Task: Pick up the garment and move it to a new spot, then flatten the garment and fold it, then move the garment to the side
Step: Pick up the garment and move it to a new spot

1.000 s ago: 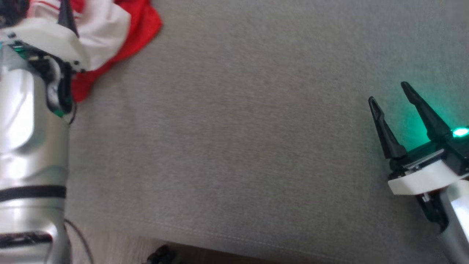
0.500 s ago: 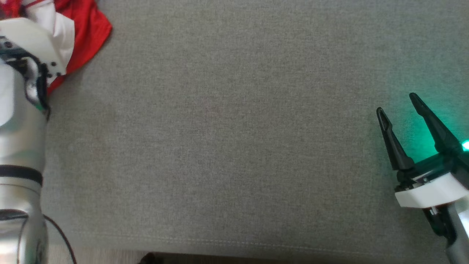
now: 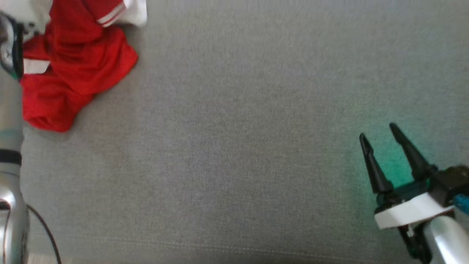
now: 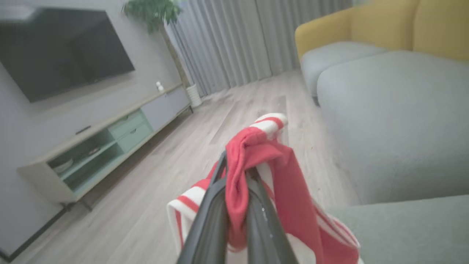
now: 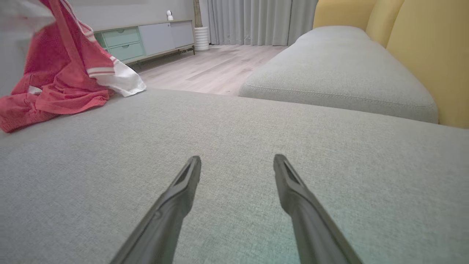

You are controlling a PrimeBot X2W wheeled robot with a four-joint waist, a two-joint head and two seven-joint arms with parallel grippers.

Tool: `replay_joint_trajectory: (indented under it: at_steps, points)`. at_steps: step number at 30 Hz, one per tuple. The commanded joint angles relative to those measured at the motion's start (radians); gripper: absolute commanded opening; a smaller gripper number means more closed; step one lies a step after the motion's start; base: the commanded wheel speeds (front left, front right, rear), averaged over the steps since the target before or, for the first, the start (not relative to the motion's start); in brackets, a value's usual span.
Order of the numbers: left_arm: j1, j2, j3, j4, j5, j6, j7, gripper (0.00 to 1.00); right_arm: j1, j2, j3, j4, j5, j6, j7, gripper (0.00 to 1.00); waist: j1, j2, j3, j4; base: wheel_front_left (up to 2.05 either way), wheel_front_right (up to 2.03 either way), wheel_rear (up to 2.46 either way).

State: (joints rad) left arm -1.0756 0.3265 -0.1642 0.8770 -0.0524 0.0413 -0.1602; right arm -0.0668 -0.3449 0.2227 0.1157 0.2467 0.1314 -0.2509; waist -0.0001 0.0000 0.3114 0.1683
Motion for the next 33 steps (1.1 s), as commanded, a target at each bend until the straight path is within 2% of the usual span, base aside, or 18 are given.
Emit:
replay_joint_trajectory:
  at_steps: [1,6,11,16,17,21,26,33]
  points:
    - [-0.061,0.054,0.006,-0.084,0.005,-0.018,0.001,0.0,0.023,0.004,0.018,-0.013,0.006,-0.001,-0.01,1.0,0.0001,0.0,-0.069,-0.002,0.0,0.0,0.0]
    - [-0.045,0.037,-0.031,-0.305,-0.014,-0.082,0.085,0.0,0.027,0.053,0.01,-0.006,0.005,-0.001,-0.011,1.0,0.0001,0.0,-0.139,-0.025,0.0,0.0,0.0]
    - [0.033,0.029,-0.066,-0.593,-0.079,-0.137,0.248,0.0,0.036,0.091,0.005,-0.004,0.0,-0.001,-0.011,1.0,0.0001,0.0,-0.183,-0.064,0.0,0.0,0.0]
    - [0.121,0.027,-0.089,-0.905,-0.171,-0.153,0.402,0.0,0.043,0.115,0.015,0.001,-0.001,-0.001,-0.011,1.0,0.0001,0.0,-0.199,-0.117,0.0,0.0,0.0]
    - [0.15,0.02,-0.092,-1.006,-0.213,-0.154,0.455,0.0,0.043,0.12,0.023,0.003,0.001,-0.001,-0.011,1.0,0.0001,0.0,-0.2,-0.144,0.0,0.0,0.0]
    - [0.169,-0.001,-0.103,-1.158,-0.264,-0.146,0.533,0.0,0.033,0.128,0.032,0.003,0.002,-0.001,-0.011,1.0,0.0001,0.0,-0.189,-0.201,0.0,0.0,0.0]
    - [0.169,-0.025,-0.12,-1.185,-0.291,-0.132,0.582,0.0,0.002,0.145,0.053,0.003,0.009,-0.001,-0.011,1.0,0.0001,0.0,-0.161,-0.289,0.0,0.0,0.0]
    - [0.203,-0.084,-0.172,-0.988,-0.311,-0.128,0.542,0.0,-0.028,0.171,0.065,0.011,0.022,-0.001,-0.011,1.0,0.0001,0.0,-0.121,-0.388,0.0,0.0,0.0]
